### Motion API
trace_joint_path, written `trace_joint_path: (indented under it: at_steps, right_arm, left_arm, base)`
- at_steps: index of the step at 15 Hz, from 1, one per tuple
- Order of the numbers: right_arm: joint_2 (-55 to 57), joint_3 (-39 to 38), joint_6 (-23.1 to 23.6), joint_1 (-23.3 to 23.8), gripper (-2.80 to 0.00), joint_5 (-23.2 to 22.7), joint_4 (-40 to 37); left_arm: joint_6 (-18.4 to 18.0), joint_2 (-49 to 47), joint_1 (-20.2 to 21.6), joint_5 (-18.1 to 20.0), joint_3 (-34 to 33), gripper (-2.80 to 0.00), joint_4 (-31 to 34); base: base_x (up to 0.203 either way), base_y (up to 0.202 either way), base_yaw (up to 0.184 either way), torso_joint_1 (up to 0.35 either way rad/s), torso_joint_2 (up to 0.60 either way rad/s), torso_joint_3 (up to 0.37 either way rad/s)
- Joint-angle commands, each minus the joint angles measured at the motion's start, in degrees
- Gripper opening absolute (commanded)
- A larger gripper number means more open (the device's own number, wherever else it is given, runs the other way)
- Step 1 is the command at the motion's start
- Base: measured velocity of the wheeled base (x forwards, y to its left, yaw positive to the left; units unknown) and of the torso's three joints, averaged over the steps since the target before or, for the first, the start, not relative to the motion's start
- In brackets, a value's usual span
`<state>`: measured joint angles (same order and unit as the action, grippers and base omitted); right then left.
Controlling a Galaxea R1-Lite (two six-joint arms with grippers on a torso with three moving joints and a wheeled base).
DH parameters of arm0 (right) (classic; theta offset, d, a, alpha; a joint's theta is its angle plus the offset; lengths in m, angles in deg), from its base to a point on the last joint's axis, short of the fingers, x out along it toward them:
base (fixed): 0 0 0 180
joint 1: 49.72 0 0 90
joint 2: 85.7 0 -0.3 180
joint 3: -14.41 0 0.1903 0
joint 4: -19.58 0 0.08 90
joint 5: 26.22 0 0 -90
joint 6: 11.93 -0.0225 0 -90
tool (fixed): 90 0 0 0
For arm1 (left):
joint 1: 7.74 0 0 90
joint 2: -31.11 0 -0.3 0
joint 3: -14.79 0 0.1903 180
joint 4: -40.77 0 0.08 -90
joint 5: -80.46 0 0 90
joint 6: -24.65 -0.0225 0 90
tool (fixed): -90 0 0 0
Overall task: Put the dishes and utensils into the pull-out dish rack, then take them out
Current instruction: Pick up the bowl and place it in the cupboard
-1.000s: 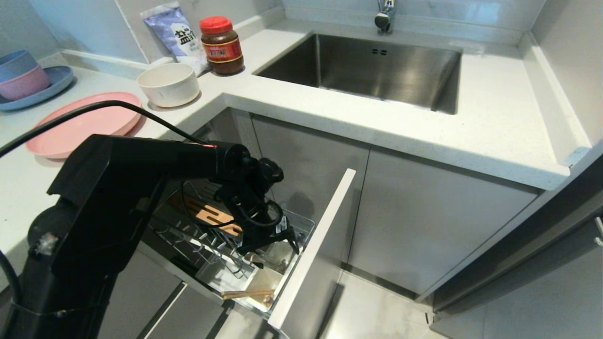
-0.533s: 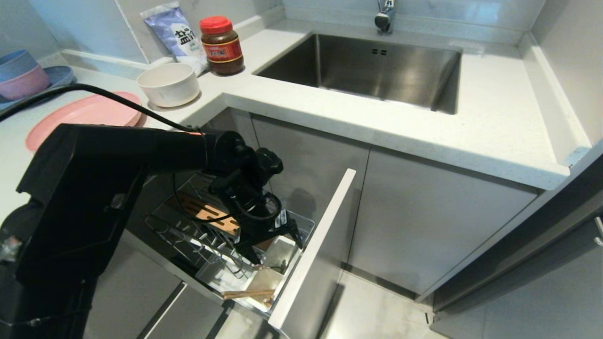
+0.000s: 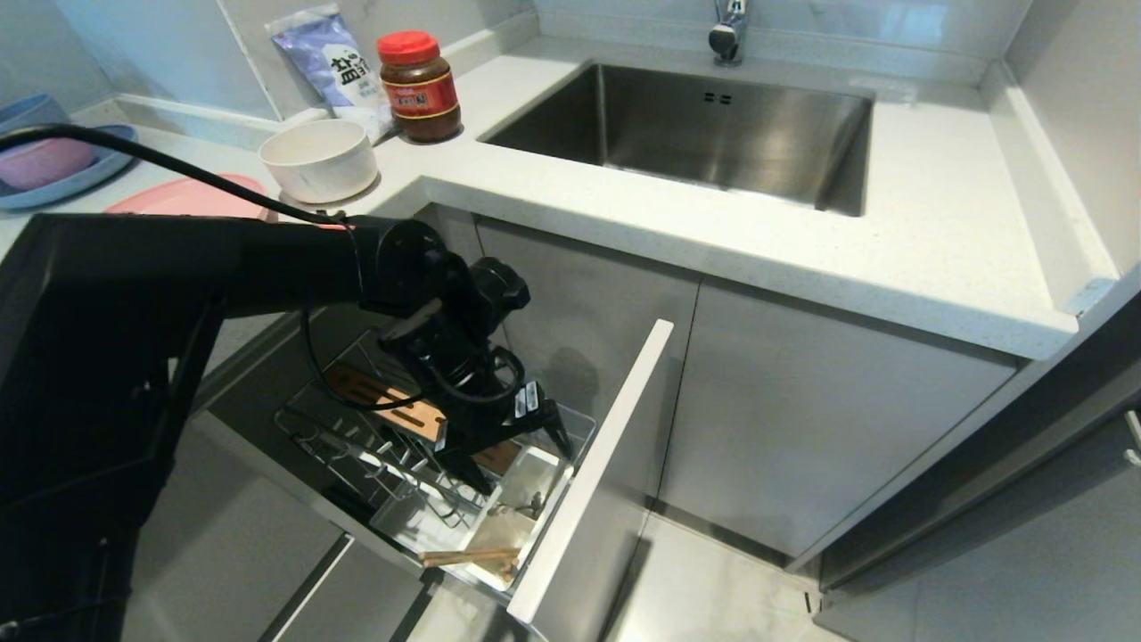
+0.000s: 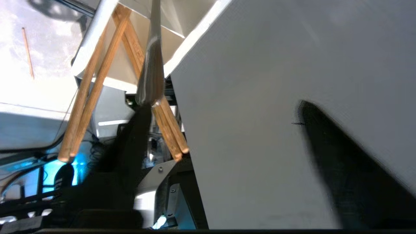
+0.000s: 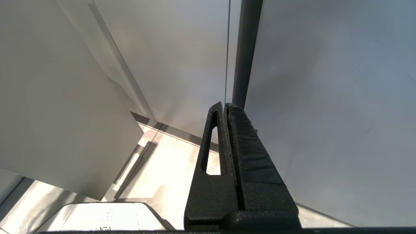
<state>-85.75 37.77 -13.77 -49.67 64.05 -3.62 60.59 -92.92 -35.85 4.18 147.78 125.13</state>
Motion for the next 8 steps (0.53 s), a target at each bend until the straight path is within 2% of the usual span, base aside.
trace_joint_path:
  at_steps: [1,5,8]
  right_arm:
    - [-0.1,-0.1,0.0,0.0,-2.80,0.0,0.0]
    - [-0.1,-0.1,0.0,0.0,-2.80,0.0,0.0]
    - [-0.1,-0.1,0.0,0.0,-2.80,0.0,0.0]
  left_arm:
    - [0.4,1.8,-0.2,-0.1,-0.1,-2.80,0.3]
    - [2.5,3.5,-2.8,0.1,-0.7,-2.80,1.8]
    - [5.6,4.0,-4.4,0.3,-1.2,-2.80,1.6]
  base:
    - [0.000,0.000,0.000,0.000,0.00,0.000]
    - [0.000,0.000,0.000,0.000,0.00,0.000]
    - [0.000,0.000,0.000,0.000,0.00,0.000]
